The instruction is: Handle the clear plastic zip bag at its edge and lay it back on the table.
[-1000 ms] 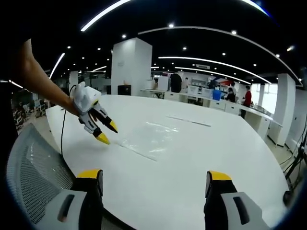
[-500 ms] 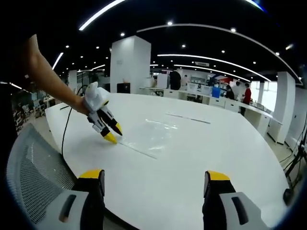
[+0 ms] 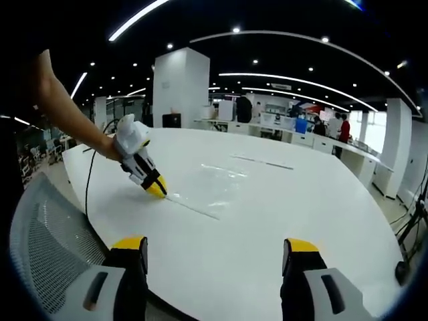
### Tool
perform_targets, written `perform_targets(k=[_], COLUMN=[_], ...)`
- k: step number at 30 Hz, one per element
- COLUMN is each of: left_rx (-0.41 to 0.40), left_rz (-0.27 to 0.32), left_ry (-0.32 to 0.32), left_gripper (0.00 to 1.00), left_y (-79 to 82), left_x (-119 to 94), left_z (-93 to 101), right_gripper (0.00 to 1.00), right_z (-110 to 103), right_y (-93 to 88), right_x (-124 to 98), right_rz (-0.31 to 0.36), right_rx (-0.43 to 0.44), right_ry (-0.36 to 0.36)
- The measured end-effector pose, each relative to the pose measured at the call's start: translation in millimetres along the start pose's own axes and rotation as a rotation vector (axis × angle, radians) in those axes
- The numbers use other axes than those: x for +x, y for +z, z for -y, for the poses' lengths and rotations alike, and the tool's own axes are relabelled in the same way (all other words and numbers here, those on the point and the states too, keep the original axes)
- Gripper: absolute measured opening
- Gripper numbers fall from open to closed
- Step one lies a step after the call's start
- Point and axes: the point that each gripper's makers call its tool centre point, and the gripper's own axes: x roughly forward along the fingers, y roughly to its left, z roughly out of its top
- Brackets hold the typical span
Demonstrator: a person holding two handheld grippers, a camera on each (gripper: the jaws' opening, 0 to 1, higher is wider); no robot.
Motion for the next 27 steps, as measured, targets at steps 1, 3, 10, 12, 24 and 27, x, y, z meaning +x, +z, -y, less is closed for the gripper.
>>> perform_targets(k=[1,3,10,12,24,27], left_rx=[0.042,0.069,0.084,0.086,0.102,0.100], left_rz=[0.001,-0.008,-0.017,-0.022,-0.004,-0.004], left_ry=[0.009,0.016,0.014,0.013,0.061,0.069], left_gripper=[0.00,0.00,0.00,0.00,0.00,0.00], left_y=[0.3,0.0,1.2,-0.1,10.0,9.8], left_x=[-0.6,-1.3,-10.2,-13.1,-47.1,-53.1], left_z=[0.7,6.7,18.1,21.2,41.1,43.8], right_gripper=[0.83,0.83,0.85,0.84,0.78,0.78], right_z=[0.6,-0.6,-7.6,-10.4,-25.3,-31.2], right_y=[-0.5,-1.3,1.5,3.9,39.1,49.4], right_x=[0.0,0.3,-0.8,-1.1,6.1,9.5], right_rz=[-0.004,-0.010,-0.027,-0.035,-0.028,-0.018], right_rx=[0.008,0.007,-0.007,-0.040,-0.167,-0.190], right_ry=[0.001,0.009,0.043,0.060,0.164,0.191])
